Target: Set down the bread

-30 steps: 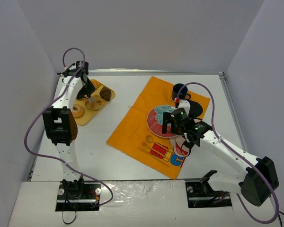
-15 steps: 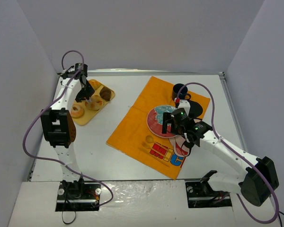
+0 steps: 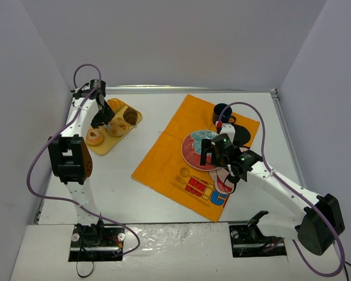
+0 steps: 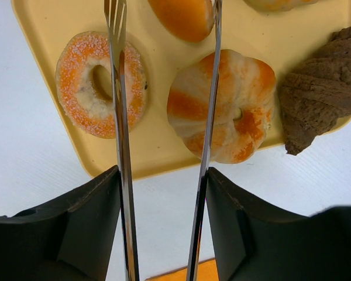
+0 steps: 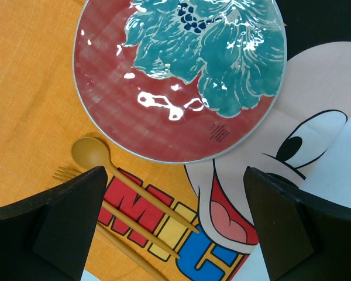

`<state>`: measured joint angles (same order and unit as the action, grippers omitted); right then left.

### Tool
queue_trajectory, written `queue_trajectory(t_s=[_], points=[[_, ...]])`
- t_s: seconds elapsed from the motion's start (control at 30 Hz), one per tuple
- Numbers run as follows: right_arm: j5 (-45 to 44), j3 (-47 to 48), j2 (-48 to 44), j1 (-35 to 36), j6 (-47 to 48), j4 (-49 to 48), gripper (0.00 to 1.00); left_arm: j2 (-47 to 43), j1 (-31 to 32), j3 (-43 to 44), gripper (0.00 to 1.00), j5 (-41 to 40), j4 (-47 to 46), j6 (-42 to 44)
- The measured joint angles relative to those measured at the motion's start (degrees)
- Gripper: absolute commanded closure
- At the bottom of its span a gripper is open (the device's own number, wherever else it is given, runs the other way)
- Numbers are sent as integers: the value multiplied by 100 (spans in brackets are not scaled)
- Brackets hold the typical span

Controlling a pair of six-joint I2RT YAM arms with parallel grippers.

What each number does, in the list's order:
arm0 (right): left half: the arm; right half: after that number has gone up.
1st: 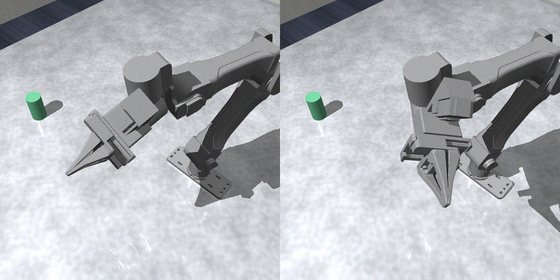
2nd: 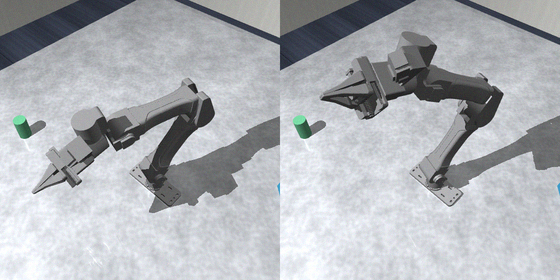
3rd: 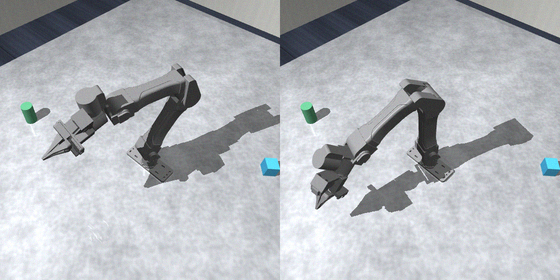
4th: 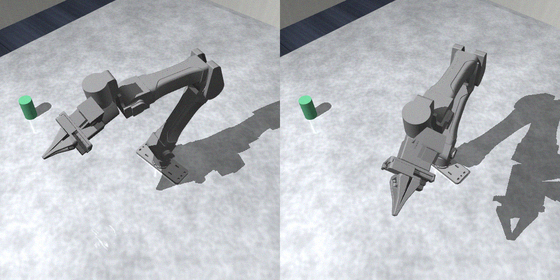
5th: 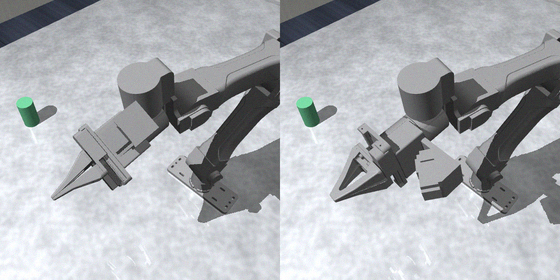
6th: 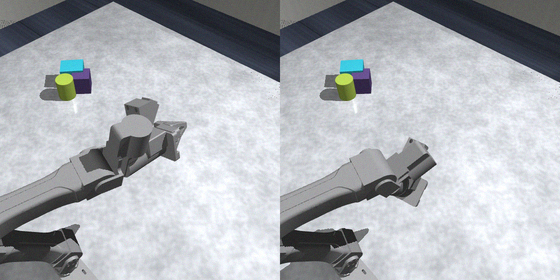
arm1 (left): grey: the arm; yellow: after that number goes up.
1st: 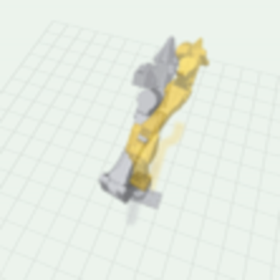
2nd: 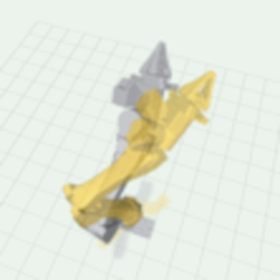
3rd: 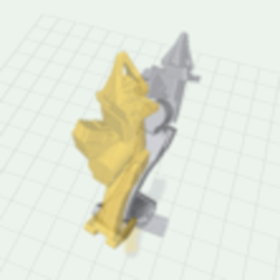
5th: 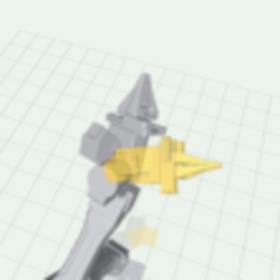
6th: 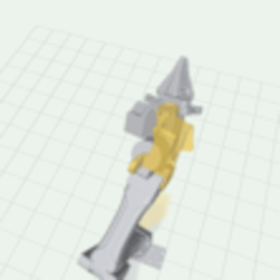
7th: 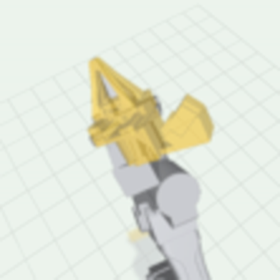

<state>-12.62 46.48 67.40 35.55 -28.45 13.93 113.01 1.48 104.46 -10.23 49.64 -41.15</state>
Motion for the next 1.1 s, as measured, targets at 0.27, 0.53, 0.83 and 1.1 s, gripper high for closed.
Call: queue_trajectory(t_s=[0.27, 0.53, 0.83, 1.1], points=[[0, 0, 0, 0, 0, 0, 0, 0, -62, -74, 64, 33, -16, -9], [0, 0, 0, -1, -3, 0, 0, 0, -73, -121, 92, 66, -24, -20], [0, 0, 0, 0, -17, 0, 0, 0, -77, -122, 100, 115, -27, -16], [0, 0, 0, 0, -41, 0, 0, -195, -77, -122, 100, 124, -8, 21]])
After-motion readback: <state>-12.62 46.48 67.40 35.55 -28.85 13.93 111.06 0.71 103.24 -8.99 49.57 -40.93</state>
